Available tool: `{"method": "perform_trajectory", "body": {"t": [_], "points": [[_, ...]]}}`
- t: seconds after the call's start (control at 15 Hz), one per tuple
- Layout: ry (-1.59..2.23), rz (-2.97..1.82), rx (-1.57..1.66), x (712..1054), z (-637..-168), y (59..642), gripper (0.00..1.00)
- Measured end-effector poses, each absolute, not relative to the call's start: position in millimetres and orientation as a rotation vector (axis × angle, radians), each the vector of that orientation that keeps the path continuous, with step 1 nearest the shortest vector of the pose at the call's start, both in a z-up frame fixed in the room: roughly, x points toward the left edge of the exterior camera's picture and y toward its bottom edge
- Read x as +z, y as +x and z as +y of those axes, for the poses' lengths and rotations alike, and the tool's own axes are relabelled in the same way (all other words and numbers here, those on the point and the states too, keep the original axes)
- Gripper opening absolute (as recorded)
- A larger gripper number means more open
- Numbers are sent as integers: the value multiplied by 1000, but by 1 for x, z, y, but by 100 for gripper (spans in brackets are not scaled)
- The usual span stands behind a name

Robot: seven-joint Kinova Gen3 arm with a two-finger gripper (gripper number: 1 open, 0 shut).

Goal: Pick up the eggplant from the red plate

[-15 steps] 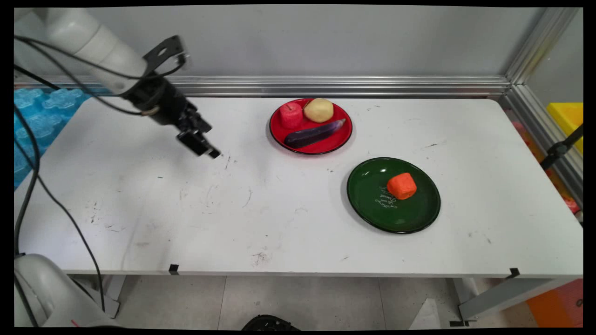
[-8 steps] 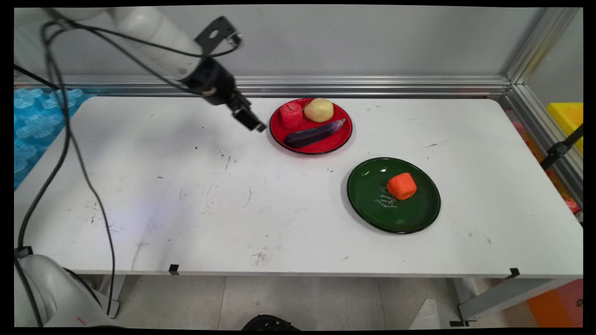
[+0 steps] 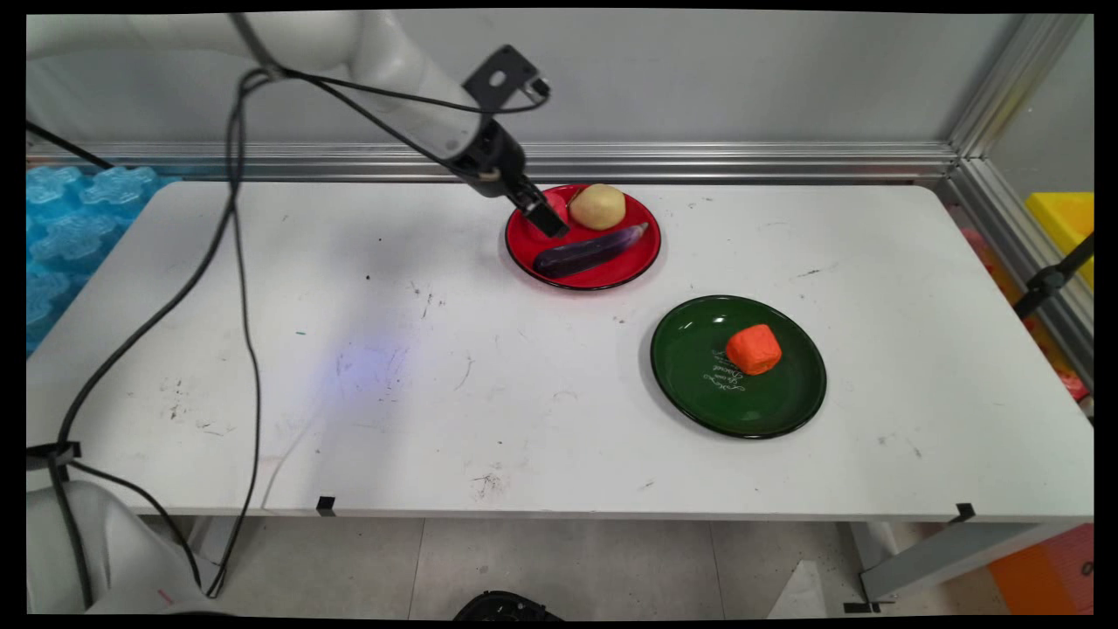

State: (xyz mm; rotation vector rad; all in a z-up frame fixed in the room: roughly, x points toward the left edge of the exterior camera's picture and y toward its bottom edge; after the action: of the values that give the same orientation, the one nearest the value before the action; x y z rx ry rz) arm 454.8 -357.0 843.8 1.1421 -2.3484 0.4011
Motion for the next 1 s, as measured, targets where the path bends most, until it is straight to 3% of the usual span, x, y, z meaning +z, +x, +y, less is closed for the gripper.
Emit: {"method": "perform_trajectory", "body": {"t": [1.0], "points": [[1128,-2422,431,762,-431,390,100]]}}
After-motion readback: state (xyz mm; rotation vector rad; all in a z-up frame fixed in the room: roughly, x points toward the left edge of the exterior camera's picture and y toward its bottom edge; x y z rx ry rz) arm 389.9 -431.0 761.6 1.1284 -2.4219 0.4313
